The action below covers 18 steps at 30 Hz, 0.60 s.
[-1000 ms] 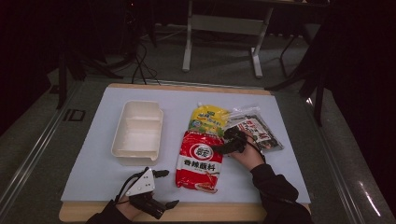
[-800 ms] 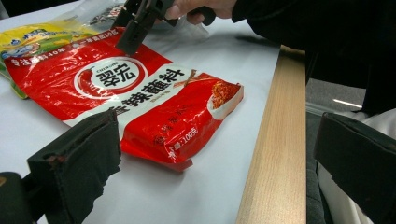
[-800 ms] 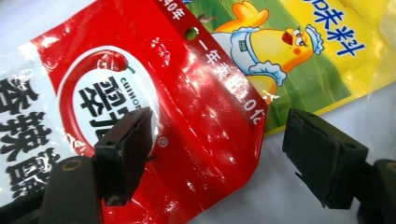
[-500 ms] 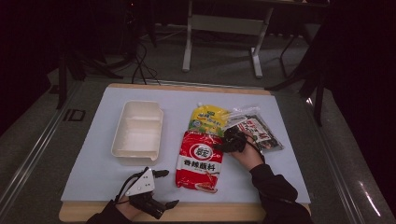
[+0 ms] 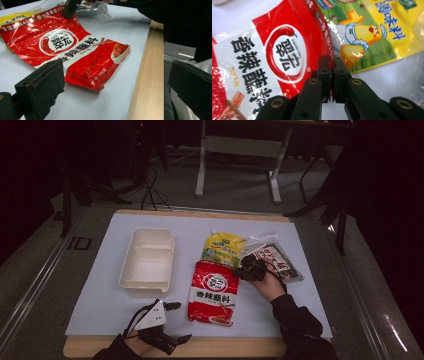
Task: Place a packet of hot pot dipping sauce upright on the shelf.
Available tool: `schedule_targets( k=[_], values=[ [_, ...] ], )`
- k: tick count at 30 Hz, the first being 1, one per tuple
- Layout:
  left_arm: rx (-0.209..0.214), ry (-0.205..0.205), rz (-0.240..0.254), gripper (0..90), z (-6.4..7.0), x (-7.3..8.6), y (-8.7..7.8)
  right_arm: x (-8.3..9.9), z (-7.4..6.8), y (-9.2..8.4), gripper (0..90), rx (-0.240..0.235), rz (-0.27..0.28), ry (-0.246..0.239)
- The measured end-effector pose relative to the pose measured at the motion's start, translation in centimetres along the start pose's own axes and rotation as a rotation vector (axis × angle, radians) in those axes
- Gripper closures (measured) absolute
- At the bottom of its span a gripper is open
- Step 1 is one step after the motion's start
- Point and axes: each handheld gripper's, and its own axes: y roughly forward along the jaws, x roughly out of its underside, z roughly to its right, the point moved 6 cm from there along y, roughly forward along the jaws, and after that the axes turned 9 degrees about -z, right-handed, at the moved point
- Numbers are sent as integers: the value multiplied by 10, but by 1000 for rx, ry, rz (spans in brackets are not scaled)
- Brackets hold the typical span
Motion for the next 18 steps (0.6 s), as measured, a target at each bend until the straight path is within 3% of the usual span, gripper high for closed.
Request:
schedule_targets(
  k=[8,12,18],
  values=[
    [-2,0,2,19,0,0,0,-4,-7,-11,879,12,18,-35],
    [-13,-7,-8,18,-1,-1,-1,-7,-17,-26,882,13,56,-69],
    [-36,-26,16,18,-2,-6,-6,-11,-30,-46,884,21,95,-110]
  ],
)
